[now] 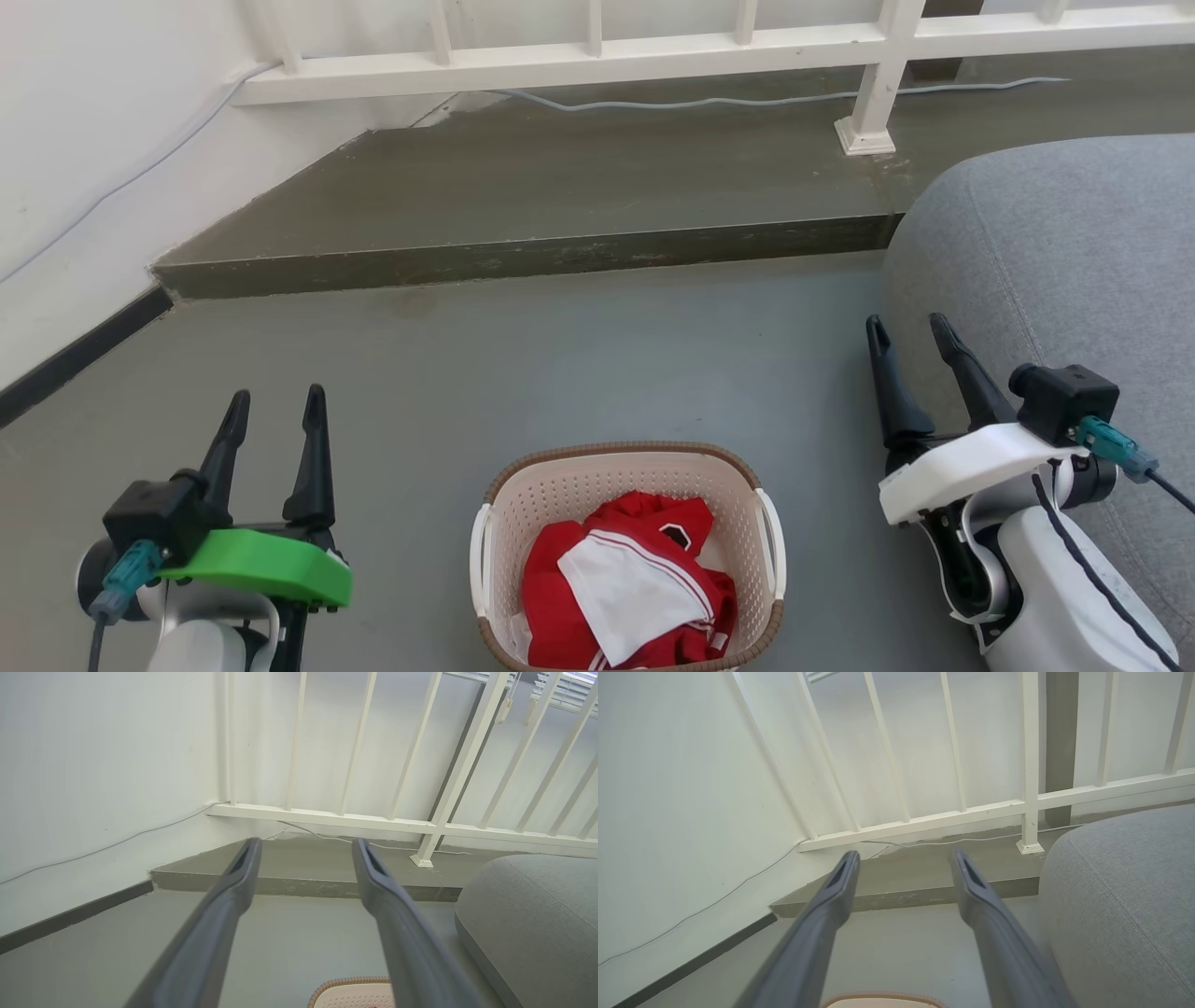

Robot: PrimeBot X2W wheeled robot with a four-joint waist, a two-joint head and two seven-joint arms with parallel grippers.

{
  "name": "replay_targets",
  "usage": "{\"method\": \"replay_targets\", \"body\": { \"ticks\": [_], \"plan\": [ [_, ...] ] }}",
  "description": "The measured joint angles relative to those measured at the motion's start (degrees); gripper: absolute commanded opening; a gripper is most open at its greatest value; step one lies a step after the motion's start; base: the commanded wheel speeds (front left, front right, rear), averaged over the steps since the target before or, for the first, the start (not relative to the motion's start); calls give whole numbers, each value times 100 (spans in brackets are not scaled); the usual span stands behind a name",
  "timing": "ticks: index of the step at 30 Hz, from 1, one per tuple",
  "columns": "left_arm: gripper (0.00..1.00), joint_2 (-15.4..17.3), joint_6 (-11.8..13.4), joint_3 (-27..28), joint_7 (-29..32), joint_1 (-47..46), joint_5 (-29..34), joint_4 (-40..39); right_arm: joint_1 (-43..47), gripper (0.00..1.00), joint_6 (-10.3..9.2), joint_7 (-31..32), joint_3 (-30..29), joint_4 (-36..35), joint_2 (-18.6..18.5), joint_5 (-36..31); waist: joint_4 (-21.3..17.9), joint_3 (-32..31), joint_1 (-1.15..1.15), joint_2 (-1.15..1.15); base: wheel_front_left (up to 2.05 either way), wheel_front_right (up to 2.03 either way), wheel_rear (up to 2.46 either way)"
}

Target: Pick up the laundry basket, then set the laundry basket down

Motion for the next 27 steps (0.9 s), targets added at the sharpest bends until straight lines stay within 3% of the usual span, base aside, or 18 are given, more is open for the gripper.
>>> {"method": "replay_targets", "body": {
  "ticks": [7, 27],
  "plan": [
    [100, -21, 0, -2, -99, -125, 498, -74, -64, 100, -47, -107, 104, 3, -19, -438, 0, 0, 0, 0, 0, 0, 0],
    [100, -147, -34, 116, -100, -126, 547, -66, -70, 100, -38, -132, -8, 114, 68, -522, 2, 4, 0, 0, 0, 0, 0]
  ]
}}
